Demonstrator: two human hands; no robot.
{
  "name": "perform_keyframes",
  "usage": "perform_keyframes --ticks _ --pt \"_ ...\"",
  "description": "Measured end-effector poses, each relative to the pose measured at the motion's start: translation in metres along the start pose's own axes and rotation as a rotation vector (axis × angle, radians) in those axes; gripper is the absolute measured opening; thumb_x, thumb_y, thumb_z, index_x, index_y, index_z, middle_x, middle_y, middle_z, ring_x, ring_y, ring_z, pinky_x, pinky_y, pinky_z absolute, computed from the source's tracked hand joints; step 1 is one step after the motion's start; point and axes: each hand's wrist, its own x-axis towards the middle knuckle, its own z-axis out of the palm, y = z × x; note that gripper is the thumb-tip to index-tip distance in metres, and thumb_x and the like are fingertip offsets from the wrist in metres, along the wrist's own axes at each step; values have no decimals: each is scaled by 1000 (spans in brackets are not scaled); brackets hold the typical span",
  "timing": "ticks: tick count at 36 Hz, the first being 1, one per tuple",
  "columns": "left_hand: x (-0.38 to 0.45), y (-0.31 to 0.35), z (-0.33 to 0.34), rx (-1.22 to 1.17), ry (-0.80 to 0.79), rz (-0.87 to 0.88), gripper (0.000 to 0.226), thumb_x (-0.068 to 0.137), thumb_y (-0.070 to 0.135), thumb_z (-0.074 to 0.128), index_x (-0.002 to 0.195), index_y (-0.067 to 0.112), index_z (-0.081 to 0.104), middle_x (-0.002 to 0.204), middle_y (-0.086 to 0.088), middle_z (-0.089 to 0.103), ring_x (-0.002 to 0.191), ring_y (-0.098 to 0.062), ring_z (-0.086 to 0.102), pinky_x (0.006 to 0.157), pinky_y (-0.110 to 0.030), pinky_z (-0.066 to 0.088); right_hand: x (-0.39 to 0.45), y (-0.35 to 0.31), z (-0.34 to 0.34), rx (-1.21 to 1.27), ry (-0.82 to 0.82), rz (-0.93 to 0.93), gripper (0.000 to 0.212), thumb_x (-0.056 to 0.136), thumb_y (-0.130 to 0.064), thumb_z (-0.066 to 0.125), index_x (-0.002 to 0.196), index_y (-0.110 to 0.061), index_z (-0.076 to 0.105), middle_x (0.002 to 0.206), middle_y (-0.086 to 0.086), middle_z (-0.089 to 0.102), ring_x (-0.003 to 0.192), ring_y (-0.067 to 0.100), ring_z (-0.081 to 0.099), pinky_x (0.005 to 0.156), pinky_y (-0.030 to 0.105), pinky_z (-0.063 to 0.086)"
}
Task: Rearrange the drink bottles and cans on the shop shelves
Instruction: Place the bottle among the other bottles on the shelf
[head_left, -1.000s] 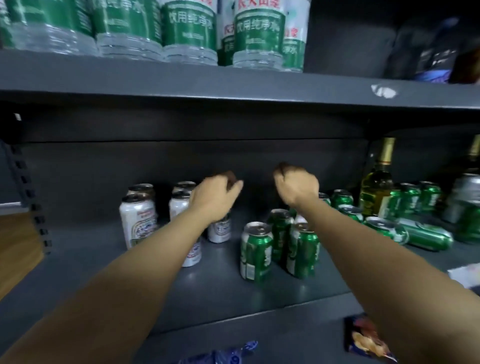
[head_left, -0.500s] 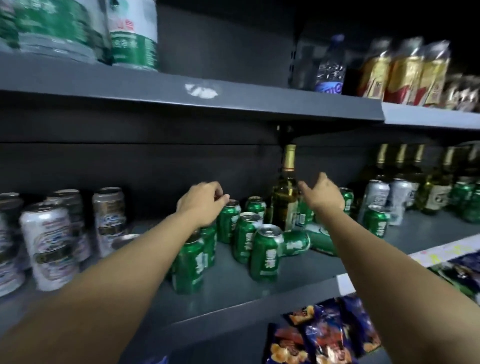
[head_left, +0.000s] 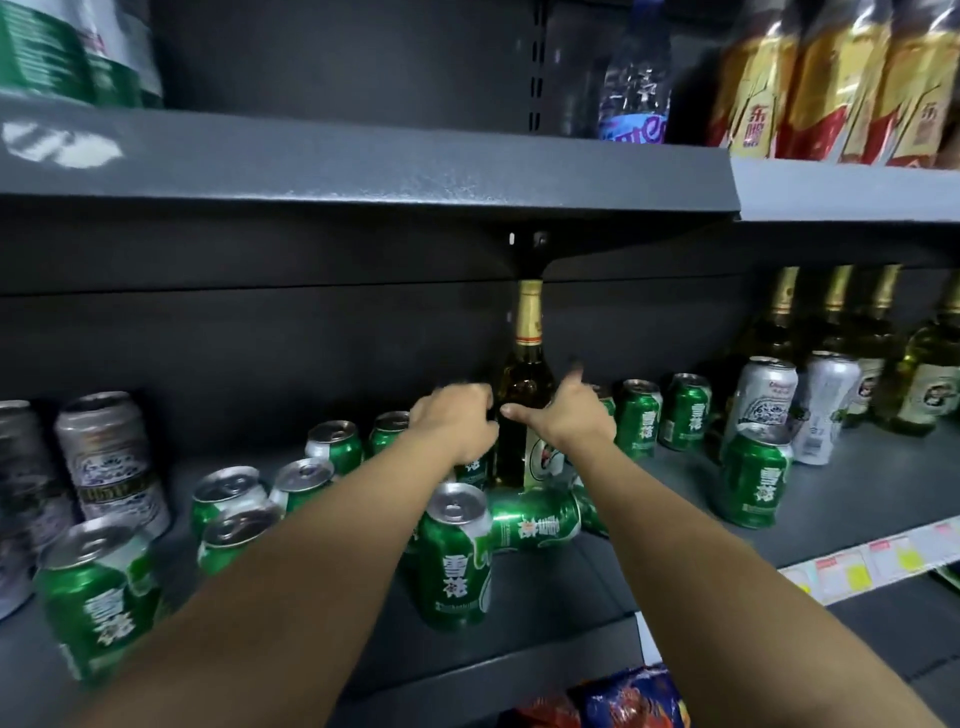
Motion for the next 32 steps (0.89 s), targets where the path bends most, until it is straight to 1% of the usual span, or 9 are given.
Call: perform_keyframes --ticks 5,9,13,15,18,21,24,27,32 --pt "20 9 8 8 -13 -41 27 93 27 50 118 20 53 122 -8 56 112 -28 54 78 -33 41 9 -2 14 81 -53 -17 88 65 -64 74 127 -13 37 122 13 59 111 33 58 88 43 52" --pt "29 10 4 -56 -13 -68 24 90 18 52 113 18 56 117 -7 56 106 -27 55 78 -32 44 10 -3 18 137 -36 -42 85 65 -55 79 124 -9 39 121 13 59 109 33 59 88 45 52" --pt "31 13 1 -88 11 -50 19 91 15 50 107 15 61 111 -9 61 90 -27 56 69 -31 42 4 4 16 167 13 -64 78 65 -53 80 117 -12 40 117 10 61 107 31 60 85 42 53" --pt "29 16 -1 -63 42 -33 19 91 15 49 106 14 61 113 -11 60 92 -29 57 68 -32 42 -3 9 10 181 54 -90 76 65 -51 81 116 -13 40 116 9 61 106 31 60 83 41 52" --pt "19 26 -10 -30 93 -30 23 92 16 47 110 16 61 115 -11 59 97 -30 57 72 -33 46 -16 17 -9 189 143 -151 82 66 -52 80 123 -12 37 116 11 62 106 33 60 81 40 51" --pt "9 42 -16 -9 139 -59 26 92 18 46 114 17 60 117 -10 60 104 -30 58 77 -34 46 -33 26 -38 194 233 -232 80 66 -55 78 119 -14 35 113 9 62 101 32 61 78 41 52" --pt "-5 69 -16 -42 152 -55 21 89 14 49 106 19 61 113 -8 61 101 -29 58 76 -34 46 -54 40 -71 165 293 -318 75 68 -54 77 119 -17 36 112 5 62 99 30 62 77 40 52" --pt "-20 106 -14 -39 171 -19 26 91 16 49 114 20 59 117 -8 60 104 -29 58 72 -33 43 -76 63 -101 146 332 -398 76 69 -54 75 123 -19 36 113 1 62 102 29 62 76 38 49" --pt "-40 167 -6 -49 164 24 24 92 20 49 116 20 54 115 -7 59 102 -30 58 69 -31 39 -99 103 -141 195 390 -370 74 67 -53 77 121 -21 38 110 0 64 101 29 62 73 36 47"
